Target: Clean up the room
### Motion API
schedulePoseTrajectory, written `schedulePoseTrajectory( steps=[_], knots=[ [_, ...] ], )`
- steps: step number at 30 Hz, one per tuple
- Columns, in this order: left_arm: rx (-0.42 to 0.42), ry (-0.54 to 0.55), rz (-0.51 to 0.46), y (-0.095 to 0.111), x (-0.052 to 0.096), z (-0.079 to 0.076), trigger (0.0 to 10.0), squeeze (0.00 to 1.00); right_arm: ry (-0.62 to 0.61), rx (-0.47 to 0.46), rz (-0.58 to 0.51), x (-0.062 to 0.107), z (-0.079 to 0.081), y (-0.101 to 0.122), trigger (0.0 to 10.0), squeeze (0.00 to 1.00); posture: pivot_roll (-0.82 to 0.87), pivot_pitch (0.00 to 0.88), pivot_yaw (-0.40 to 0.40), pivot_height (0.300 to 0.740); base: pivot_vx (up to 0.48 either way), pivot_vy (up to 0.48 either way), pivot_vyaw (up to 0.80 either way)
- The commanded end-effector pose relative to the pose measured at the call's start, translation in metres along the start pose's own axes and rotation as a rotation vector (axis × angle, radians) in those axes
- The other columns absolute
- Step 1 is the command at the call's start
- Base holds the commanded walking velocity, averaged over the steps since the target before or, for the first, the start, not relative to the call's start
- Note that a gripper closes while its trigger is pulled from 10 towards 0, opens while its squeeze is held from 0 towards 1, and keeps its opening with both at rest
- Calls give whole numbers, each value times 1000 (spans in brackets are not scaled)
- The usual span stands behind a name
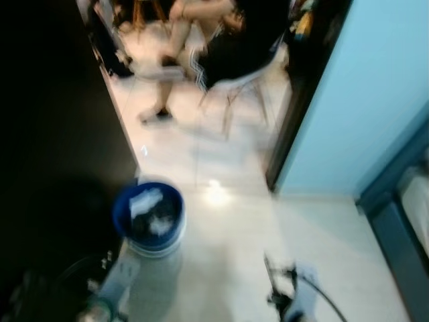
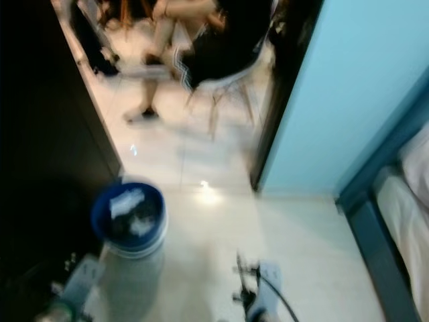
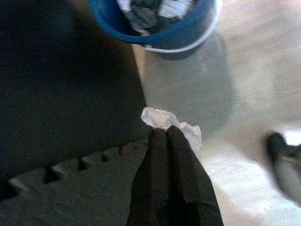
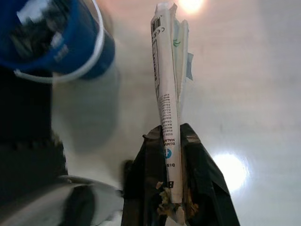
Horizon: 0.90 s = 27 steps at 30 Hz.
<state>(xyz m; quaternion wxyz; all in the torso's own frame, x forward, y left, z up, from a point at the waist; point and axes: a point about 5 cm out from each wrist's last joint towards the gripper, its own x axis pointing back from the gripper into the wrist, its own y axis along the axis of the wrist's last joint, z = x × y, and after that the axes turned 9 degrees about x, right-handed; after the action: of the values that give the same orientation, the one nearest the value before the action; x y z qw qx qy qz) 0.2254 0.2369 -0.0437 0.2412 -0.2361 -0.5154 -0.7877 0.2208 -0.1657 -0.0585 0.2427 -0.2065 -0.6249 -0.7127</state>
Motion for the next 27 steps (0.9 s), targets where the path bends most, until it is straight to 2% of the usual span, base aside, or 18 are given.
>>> schedulePoseTrajectory(
  steps=[1,7,11,18,27],
  knots=[
    [-34,-6,25,-6,2,6,10000,0,-18,-31,24,4,2,-11,10000,0,148,75,96,735,382,289,0],
    [-51,-18,-8,6,-2,8,10000,0,-44,-33,21,4,0,-11,10000,0,142,73,101,735,388,283,0],
    [-37,-60,-38,17,-5,1,10000,0,-68,-49,9,5,-8,-9,10000,0,141,71,99,735,0,0,0],
    [12,-98,-53,19,-5,-10,10000,0,-81,-33,9,6,-16,-7,10000,0,134,70,76,735,0,0,0],
    [18,-100,-49,17,-5,-14,10000,0,-71,-20,12,5,-14,-5,10000,0,128,67,61,735,0,0,0]
  ],
)
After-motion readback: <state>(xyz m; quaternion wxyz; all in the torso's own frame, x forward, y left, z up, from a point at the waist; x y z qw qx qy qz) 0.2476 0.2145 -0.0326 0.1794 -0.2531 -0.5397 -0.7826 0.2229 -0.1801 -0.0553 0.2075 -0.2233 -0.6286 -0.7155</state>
